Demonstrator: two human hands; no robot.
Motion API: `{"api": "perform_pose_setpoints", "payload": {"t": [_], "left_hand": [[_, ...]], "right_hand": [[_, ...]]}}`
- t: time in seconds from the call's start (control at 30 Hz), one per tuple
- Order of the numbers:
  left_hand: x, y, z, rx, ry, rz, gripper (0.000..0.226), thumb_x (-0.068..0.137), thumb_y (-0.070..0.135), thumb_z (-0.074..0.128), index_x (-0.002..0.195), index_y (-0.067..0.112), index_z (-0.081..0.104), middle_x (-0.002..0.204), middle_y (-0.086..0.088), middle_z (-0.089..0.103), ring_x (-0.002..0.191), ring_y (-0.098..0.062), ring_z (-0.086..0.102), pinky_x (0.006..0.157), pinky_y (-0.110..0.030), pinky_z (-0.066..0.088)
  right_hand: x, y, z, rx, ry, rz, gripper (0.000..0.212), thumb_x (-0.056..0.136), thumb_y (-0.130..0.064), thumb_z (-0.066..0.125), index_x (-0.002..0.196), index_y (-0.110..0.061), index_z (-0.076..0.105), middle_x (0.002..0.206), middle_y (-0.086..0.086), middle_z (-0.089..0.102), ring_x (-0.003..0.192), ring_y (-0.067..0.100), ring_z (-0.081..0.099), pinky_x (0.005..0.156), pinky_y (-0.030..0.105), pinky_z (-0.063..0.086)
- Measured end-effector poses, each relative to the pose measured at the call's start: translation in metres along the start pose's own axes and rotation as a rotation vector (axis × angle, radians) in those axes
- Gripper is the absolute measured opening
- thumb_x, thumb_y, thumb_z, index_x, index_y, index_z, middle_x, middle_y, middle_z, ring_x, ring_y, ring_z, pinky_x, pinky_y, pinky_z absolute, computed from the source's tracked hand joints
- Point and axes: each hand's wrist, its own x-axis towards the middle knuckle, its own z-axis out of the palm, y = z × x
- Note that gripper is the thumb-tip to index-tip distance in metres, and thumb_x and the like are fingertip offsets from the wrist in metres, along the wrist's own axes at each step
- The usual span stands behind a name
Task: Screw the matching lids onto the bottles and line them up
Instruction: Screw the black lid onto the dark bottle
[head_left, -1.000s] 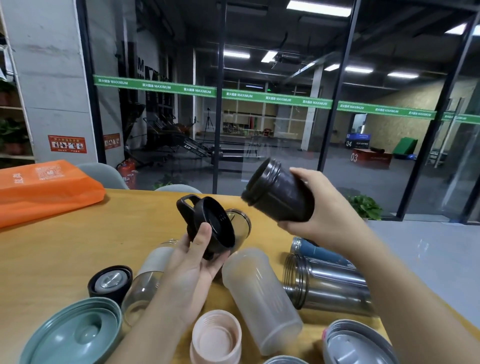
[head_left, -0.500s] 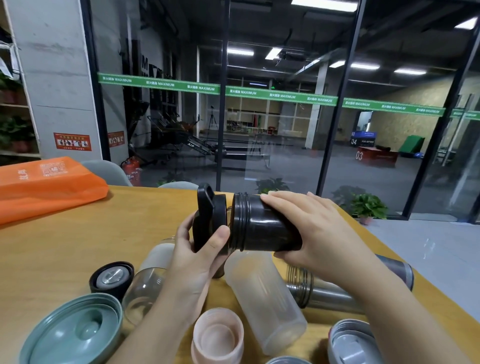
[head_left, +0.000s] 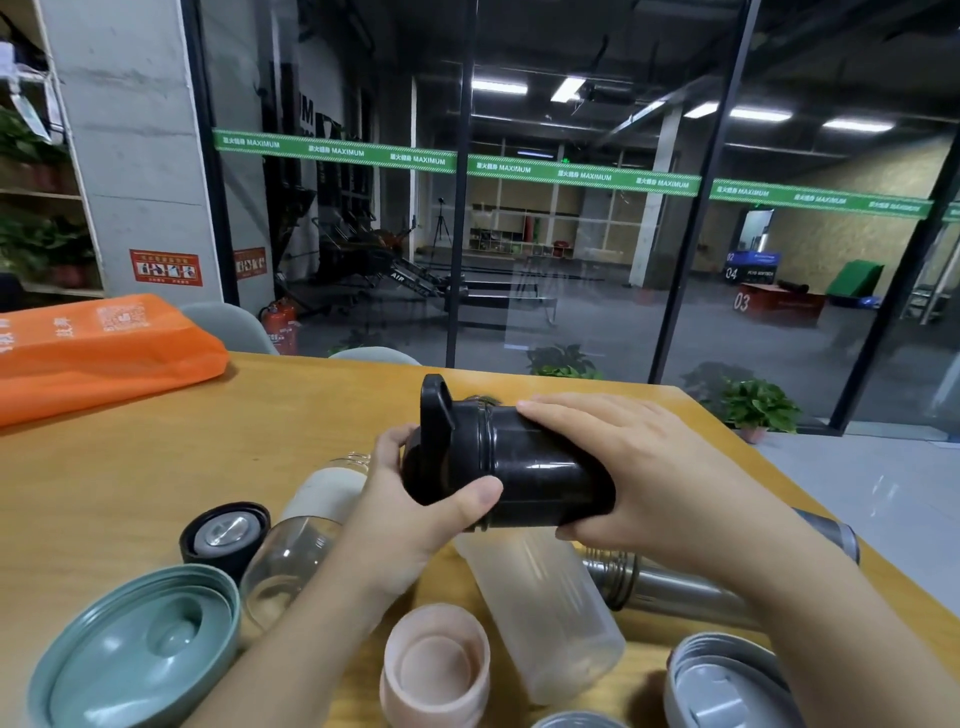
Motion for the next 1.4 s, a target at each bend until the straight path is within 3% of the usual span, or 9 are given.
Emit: {"api": "perform_pose_setpoints", "payload": {"t": [0.1,0.2,0.33,0.5,0.7,1.0,1.13,1.27,1.4], "left_hand": [[0.0,0.0,0.001,0.068,0.019,0.042,0.096,0.031,0.05,0.075,0.117,0.036,0.037,0.109,0.011,0.057,0.093,0.001,0.06,0.072,-0.017,0.052],[0.001,-0.002,0.0,0.046,0.021,0.062,0.102,0.034,0.046,0.079,0.127,0.03,0.039,0.113,0.007,0.059,0.1,-0.005,0.062,0.084,-0.031,0.055],[-0.001,-0.005,0.002,0.001,0.038,0.087,0.095,0.038,0.045,0.079,0.125,0.031,0.042,0.113,0.005,0.06,0.096,-0.005,0.064,0.074,-0.023,0.055],[0.0,-0.006,0.001,-0.077,0.066,0.046,0.094,0.039,0.043,0.081,0.125,0.029,0.045,0.115,-0.004,0.062,0.105,-0.023,0.064,0.083,-0.045,0.056],[0.002,-0.006,0.0,-0.135,0.044,0.018,0.09,0.039,0.041,0.082,0.121,0.028,0.048,0.115,-0.007,0.062,0.099,-0.023,0.067,0.074,-0.041,0.059],[0.003,-0.006,-0.002,-0.095,0.077,0.061,0.098,0.038,0.051,0.084,0.126,0.029,0.046,0.114,-0.002,0.064,0.104,-0.025,0.065,0.078,-0.044,0.057],[0.003,-0.005,-0.007,-0.079,0.103,0.096,0.103,0.035,0.075,0.077,0.123,0.028,0.05,0.11,0.003,0.067,0.106,-0.02,0.063,0.09,-0.052,0.051],[0.004,-0.007,-0.006,-0.12,0.074,0.081,0.083,0.046,0.057,0.077,0.121,0.03,0.053,0.106,0.006,0.07,0.099,-0.015,0.067,0.079,-0.039,0.055],[0.004,-0.008,-0.005,-0.152,0.069,0.106,0.087,0.039,0.056,0.083,0.117,0.03,0.054,0.1,0.007,0.072,0.092,-0.012,0.069,0.069,-0.032,0.056]], "right_hand": [[0.0,-0.002,-0.002,0.055,-0.046,0.016,0.092,0.055,-0.04,0.077,0.138,-0.033,0.04,0.135,-0.015,0.052,0.121,0.009,0.05,0.1,0.035,0.043],[-0.001,-0.004,-0.004,0.061,-0.067,0.028,0.09,0.057,-0.041,0.078,0.137,-0.036,0.038,0.13,-0.021,0.053,0.118,0.003,0.046,0.099,0.027,0.039],[0.0,-0.002,-0.01,0.089,-0.112,0.088,0.105,0.058,-0.056,0.079,0.143,-0.046,0.019,0.14,-0.028,0.032,0.133,-0.006,0.022,0.109,0.015,0.009],[-0.011,0.022,-0.025,0.482,-0.183,0.312,0.1,0.057,-0.046,0.084,0.131,-0.062,0.019,0.129,-0.045,0.029,0.118,-0.026,0.03,0.091,0.0,0.031],[-0.02,0.049,-0.027,0.939,-0.218,0.389,0.074,0.064,-0.019,0.078,0.126,-0.041,0.045,0.132,-0.012,0.053,0.113,0.011,0.061,0.094,0.035,0.052],[-0.023,0.067,-0.018,0.983,-0.308,0.415,0.075,0.06,-0.029,0.085,0.122,-0.051,0.05,0.126,-0.017,0.059,0.114,0.011,0.06,0.097,0.033,0.049],[-0.022,0.066,-0.01,1.057,-0.243,0.445,0.08,0.049,-0.037,0.089,0.123,-0.034,0.057,0.12,-0.002,0.067,0.11,0.019,0.064,0.09,0.034,0.054],[-0.022,0.065,-0.005,1.148,-0.231,0.484,0.084,0.037,-0.057,0.089,0.108,-0.018,0.067,0.106,0.006,0.071,0.094,0.019,0.069,0.07,0.025,0.056],[-0.017,0.059,-0.003,1.156,-0.244,0.529,0.084,0.051,-0.064,0.08,0.107,-0.003,0.066,0.088,0.014,0.07,0.068,0.023,0.066,0.054,0.021,0.051]]}}
